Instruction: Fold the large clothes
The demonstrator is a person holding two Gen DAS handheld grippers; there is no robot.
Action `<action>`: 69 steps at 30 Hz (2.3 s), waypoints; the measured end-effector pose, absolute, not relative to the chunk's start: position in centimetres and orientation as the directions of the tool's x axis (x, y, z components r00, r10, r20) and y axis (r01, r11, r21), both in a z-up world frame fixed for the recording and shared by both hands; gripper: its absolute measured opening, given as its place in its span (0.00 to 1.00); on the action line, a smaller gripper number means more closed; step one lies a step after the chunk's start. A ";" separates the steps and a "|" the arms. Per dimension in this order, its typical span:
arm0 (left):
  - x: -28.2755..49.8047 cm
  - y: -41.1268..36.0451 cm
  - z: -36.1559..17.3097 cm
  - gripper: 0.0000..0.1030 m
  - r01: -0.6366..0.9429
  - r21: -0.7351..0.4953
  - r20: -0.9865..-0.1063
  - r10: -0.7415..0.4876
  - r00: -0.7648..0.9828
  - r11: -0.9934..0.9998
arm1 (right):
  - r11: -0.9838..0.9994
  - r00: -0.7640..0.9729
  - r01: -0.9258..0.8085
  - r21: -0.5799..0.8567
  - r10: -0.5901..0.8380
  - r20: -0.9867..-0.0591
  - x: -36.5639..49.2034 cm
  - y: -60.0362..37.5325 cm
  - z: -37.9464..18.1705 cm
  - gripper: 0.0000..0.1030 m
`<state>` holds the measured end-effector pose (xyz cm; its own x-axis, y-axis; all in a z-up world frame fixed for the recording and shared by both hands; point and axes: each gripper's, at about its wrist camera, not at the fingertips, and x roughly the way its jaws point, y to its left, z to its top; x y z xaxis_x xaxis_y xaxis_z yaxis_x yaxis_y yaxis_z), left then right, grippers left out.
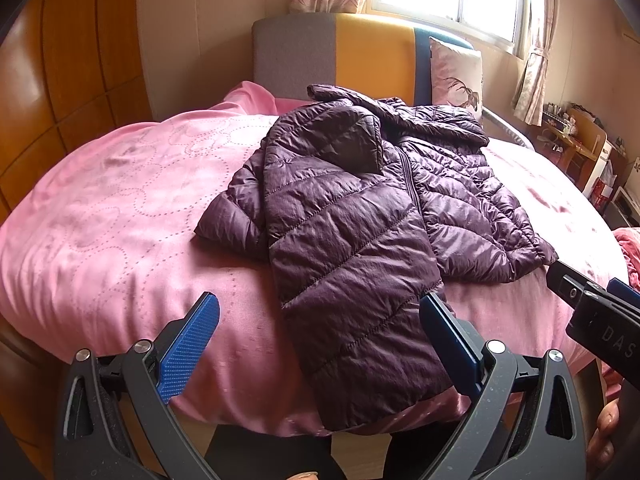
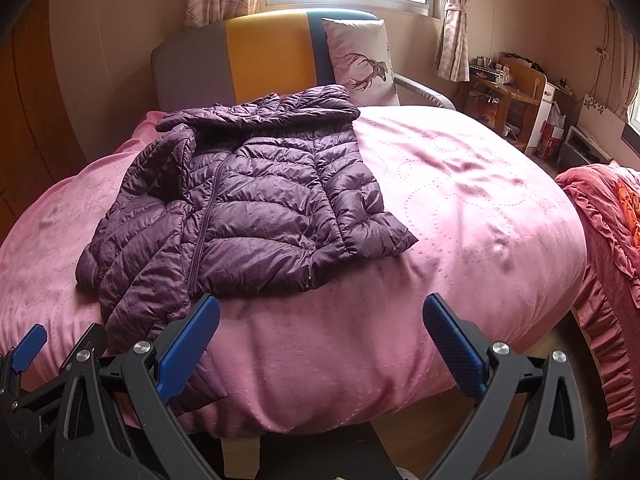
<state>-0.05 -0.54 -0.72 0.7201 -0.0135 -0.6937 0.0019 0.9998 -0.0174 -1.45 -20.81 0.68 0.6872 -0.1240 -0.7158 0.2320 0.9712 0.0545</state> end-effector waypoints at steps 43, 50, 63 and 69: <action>0.5 -0.6 -1.9 0.96 0.014 -0.022 -0.725 -0.025 0.688 1.000 | 0.970 0.669 0.236 0.064 -0.114 -0.734 -1.1 -21.3 -0.6 0.98; 1.1 -0.4 -3.1 0.96 0.027 -0.025 -0.748 -0.037 0.662 0.999 | 0.969 0.665 0.235 0.071 -0.107 -0.740 -0.8 -21.8 -1.3 0.98; 2.4 4.9 -6.4 0.96 0.050 -0.301 -0.792 -0.279 0.544 0.952 | 0.951 0.631 0.291 0.106 -0.108 -0.769 3.8 -27.4 -3.6 0.98; 2.7 3.6 -8.2 0.81 0.109 -0.294 -0.815 -0.309 0.491 0.950 | 0.948 0.596 0.287 0.139 -0.063 -0.801 8.8 -29.6 -6.0 0.97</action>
